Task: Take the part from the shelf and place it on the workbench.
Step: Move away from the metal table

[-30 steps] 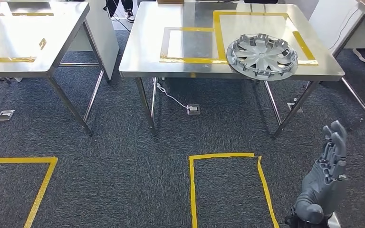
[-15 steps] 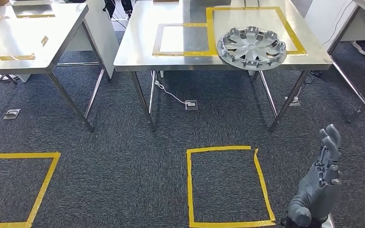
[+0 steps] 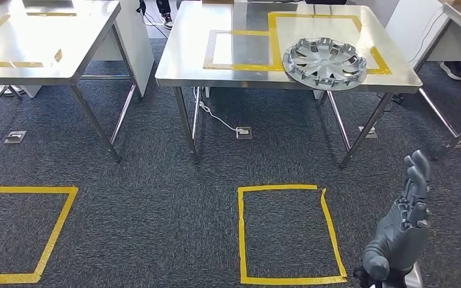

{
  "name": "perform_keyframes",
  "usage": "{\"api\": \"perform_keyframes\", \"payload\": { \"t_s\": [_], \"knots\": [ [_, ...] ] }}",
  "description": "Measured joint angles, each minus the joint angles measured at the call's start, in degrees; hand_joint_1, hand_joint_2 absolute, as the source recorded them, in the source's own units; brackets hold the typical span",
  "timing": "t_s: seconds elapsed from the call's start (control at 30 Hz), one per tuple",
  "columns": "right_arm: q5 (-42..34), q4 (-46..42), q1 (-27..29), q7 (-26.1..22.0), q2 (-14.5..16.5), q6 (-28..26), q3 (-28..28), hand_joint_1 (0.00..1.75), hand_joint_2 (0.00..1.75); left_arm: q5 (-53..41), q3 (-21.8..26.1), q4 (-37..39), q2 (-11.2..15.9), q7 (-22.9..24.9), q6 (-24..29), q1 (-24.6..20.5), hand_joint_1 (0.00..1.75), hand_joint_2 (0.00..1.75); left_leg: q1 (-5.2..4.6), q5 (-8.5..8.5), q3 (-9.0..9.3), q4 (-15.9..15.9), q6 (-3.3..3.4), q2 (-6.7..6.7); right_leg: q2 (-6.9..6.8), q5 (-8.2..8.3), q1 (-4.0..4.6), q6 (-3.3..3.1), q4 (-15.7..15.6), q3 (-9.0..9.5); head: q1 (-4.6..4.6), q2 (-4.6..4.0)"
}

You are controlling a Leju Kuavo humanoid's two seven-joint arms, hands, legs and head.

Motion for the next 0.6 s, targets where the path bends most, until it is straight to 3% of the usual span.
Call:
{"api": "perform_keyframes", "payload": {
  "t_s": [0.2, 0.27, 0.33, 0.37, 0.4, 0.43, 0.47, 0.53, 0.6],
  "knots": [
    [1.9, 1.1, -1.6, 0.0, 0.6, -0.2, 0.0, 0.00, 0.00, 0.4, 0.0, 0.0, -0.1, 0.1, 0.4, 0.1, 0.00, 0.00, -0.14, 0.73, -0.85, 0.1, 1.34, -0.33, -0.36, 0.28, -0.33, 1.06, 0.1, -0.47, 0.02, 0.00],
    [2.2, 1.5, -2.1, 0.0, 0.7, -0.2, 0.0, 0.00, 0.00, 0.9, 0.0, 0.0, -0.2, 0.6, 0.5, 0.0, 0.00, 0.00, 0.10, 1.39, -0.97, -0.3, 1.95, -0.64, -0.31, -2.31, -0.30, 1.18, 3.3, -1.71, 0.24, 0.00],
    [2.5, 1.8, -2.3, 0.0, 0.7, -0.3, 0.0, 0.00, 0.00, 1.1, 0.0, 0.0, -0.2, 0.8, 0.5, 0.0, 0.00, 0.00, 0.08, 1.84, -1.60, -0.3, 2.19, -1.12, -0.19, -6.76, -0.14, 1.07, 10.4, -4.51, 0.58, 0.00],
    [2.8, 2.0, -2.4, 0.0, 0.7, -0.5, 0.1, 0.00, 0.00, 1.2, 0.1, 0.0, -0.2, 0.7, 0.5, 0.1, 0.00, 0.00, 0.03, 2.03, -1.96, -0.2, 2.19, -1.46, -0.16, -8.35, -0.01, 0.98, 13.7, -5.77, 0.70, 0.00],
    [3.1, 2.1, -2.3, 0.0, 0.7, -0.8, 0.1, 0.00, 0.00, 1.2, 0.1, 0.0, -0.2, 0.7, 0.5, 0.2, 0.00, 0.00, -0.01, 2.17, -2.31, -0.1, 2.13, -1.88, -0.11, -8.88, 0.12, 0.82, 15.5, -6.25, 0.75, 0.00],
    [3.4, 2.2, -2.3, 0.0, 0.8, -1.2, 0.1, 0.00, 0.00, 1.2, 0.1, 0.0, -0.2, 0.6, 0.4, 0.2, 0.00, 0.00, -0.03, 2.30, -2.61, 0.1, 2.04, -2.39, 0.00, -8.38, 0.25, 0.58, 15.1, -5.70, 0.79, 0.00],
    [3.7, 2.2, -2.1, 0.0, 0.8, -1.5, 0.2, 0.00, 0.00, 1.2, 0.1, 0.0, -0.2, 0.5, 0.4, 0.2, 0.00, 0.00, -0.04, 2.39, -2.84, 0.3, 1.91, -2.96, 0.34, -7.01, 0.38, 0.24, 12.7, -4.05, 0.82, 0.00],
    [3.9, 2.2, -1.8, 0.0, 0.9, -2.1, 0.4, 0.00, 0.00, 1.2, 0.1, 0.0, -0.2, 0.3, 0.4, 0.2, 0.00, 0.00, -0.10, 2.58, -3.15, 0.6, 1.54, -4.10, 2.39, -4.43, 0.70, -0.60, 5.1, 0.43, 0.92, 0.00],
    [3.9, 2.0, -1.1, 0.0, 0.9, -3.1, 0.6, 0.00, 0.00, 1.0, 0.1, 0.0, -0.3, 0.2, 0.3, 0.2, 0.00, 0.00, -0.06, 2.87, -3.47, 0.8, 0.94, -5.15, 3.76, -3.62, 1.05, -1.10, 0.8, 2.66, 0.99, 0.00]
  ]
}}
